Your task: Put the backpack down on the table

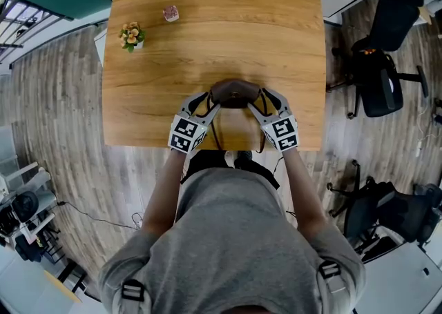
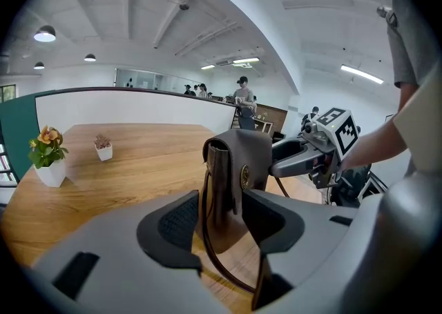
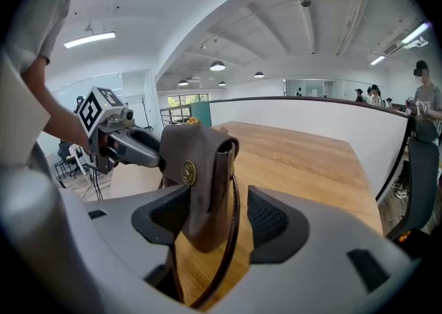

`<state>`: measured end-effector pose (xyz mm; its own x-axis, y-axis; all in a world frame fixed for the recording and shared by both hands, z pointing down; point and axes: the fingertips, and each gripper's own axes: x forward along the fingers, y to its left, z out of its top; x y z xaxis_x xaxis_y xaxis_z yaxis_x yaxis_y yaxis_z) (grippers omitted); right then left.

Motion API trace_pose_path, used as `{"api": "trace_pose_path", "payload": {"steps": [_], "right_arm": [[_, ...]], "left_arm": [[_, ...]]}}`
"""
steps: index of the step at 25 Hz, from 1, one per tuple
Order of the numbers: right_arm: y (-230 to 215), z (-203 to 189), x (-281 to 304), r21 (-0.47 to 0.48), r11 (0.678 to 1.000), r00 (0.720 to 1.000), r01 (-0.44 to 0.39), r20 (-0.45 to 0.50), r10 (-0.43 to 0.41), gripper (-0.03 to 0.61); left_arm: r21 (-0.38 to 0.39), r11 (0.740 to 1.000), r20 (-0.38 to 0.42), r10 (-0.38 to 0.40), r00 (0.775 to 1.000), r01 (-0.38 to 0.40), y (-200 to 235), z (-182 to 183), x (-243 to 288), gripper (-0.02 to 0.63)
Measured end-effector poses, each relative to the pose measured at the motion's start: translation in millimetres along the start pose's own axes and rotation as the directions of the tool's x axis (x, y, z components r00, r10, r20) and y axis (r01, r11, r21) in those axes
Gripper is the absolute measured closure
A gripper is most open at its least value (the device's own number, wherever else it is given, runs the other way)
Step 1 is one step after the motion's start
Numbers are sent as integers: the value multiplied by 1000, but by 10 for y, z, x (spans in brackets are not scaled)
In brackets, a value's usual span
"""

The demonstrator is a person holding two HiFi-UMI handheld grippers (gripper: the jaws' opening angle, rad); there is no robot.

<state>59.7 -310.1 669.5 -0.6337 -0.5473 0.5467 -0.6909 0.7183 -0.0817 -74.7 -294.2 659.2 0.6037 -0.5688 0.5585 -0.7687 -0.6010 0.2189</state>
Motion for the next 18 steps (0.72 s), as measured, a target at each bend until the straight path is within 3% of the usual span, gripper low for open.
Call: {"api": "trace_pose_path", "payload": {"steps": [18], "right_arm": [[209, -65, -494, -42, 999, 1000, -15, 15, 15, 321]], "left_arm": [[-43, 998, 43, 56, 998, -54, -453, -109, -382, 411]]}}
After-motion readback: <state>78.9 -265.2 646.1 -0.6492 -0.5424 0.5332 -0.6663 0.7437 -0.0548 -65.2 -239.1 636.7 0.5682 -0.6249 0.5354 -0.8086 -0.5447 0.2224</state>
